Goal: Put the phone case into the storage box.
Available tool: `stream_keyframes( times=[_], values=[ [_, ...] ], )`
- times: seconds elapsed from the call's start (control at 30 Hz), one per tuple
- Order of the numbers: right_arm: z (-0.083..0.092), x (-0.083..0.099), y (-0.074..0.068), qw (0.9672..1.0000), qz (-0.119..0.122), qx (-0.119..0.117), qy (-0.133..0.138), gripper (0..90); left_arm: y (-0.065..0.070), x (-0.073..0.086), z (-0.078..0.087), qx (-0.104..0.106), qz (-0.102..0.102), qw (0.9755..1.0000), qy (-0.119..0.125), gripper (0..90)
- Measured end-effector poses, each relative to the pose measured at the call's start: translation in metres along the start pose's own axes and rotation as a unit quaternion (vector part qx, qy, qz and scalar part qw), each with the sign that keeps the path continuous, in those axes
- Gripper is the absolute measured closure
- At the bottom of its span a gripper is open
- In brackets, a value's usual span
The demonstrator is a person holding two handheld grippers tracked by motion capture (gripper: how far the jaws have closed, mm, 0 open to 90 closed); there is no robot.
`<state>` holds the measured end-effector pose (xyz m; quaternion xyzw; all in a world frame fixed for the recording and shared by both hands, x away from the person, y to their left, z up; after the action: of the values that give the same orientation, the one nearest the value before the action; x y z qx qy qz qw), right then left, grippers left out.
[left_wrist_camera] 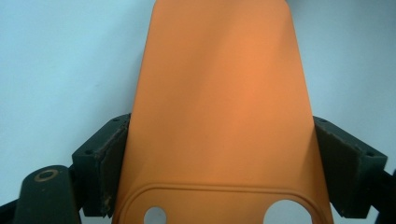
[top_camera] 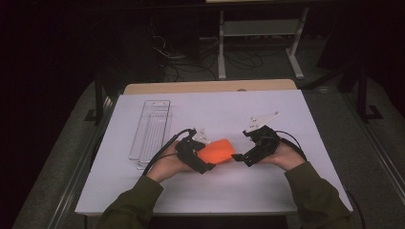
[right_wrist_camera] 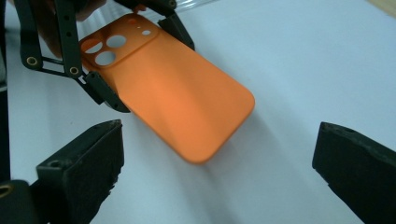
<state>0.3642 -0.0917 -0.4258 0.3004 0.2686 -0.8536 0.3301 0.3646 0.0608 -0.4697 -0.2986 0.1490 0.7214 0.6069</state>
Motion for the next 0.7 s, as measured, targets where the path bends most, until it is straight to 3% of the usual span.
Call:
stream_keyframes(
  times=[0.37, 0.7],
  values=[
    [0.007, 0.016, 0.014, 0.9962, -0.057, 0.044, 0.049, 1.2, -0.013, 0.005, 0.004, -0.036, 0.05, 0.9981, -0.006, 15.0],
    [0.009, 0.033, 0.018, 0.9855, -0.101, 0.087, 0.105, 1.2, -0.016, 0.007, 0.007, -0.037, 0.071, 0.9967, -0.013, 15.0]
  ],
)
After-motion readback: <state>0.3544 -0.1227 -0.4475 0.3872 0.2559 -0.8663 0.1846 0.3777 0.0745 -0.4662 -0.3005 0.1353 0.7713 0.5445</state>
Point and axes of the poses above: each handheld gripper's, and its own axes: z roughly backward along the jaws, x roughly out of its underside, y roughly to its right, the point moved 8 cm from there along -z, roughly forward along the jaws, and after that the axes turned 15 degrees about -z, right-handed, at the moved point
